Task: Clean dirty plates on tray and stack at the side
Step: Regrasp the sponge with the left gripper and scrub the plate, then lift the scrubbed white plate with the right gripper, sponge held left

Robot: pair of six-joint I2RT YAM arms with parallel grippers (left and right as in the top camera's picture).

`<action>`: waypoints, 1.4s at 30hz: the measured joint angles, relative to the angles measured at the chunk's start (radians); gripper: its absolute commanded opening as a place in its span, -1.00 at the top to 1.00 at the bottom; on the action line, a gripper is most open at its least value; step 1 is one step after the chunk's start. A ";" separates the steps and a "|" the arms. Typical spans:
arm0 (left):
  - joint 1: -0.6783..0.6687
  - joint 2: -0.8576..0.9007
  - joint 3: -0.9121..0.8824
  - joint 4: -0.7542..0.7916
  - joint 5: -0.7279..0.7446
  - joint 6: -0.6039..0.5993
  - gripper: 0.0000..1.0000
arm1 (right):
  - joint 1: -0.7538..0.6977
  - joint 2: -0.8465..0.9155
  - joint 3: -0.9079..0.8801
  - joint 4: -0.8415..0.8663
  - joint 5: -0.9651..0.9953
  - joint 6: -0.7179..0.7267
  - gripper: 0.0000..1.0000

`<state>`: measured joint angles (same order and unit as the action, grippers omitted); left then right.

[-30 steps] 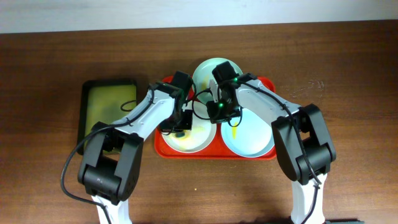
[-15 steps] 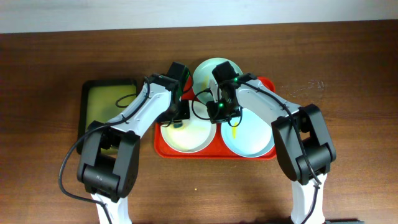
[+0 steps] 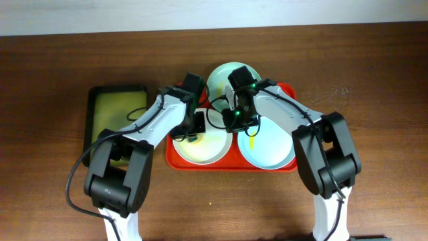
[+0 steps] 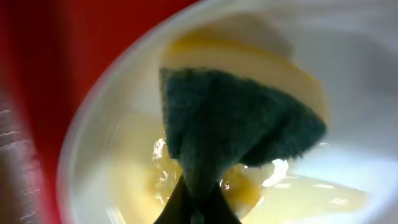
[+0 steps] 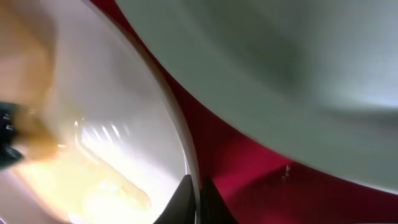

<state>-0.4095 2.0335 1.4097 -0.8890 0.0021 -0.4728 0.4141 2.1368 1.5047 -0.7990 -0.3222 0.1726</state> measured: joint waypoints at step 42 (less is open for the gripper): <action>0.156 -0.275 -0.026 -0.095 0.061 -0.052 1.00 | 0.005 -0.055 0.004 -0.037 0.039 -0.001 0.92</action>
<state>-0.2535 1.7588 1.3834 -0.9844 0.0635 -0.5251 0.4191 2.0819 1.5085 -0.8364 -0.2832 0.1719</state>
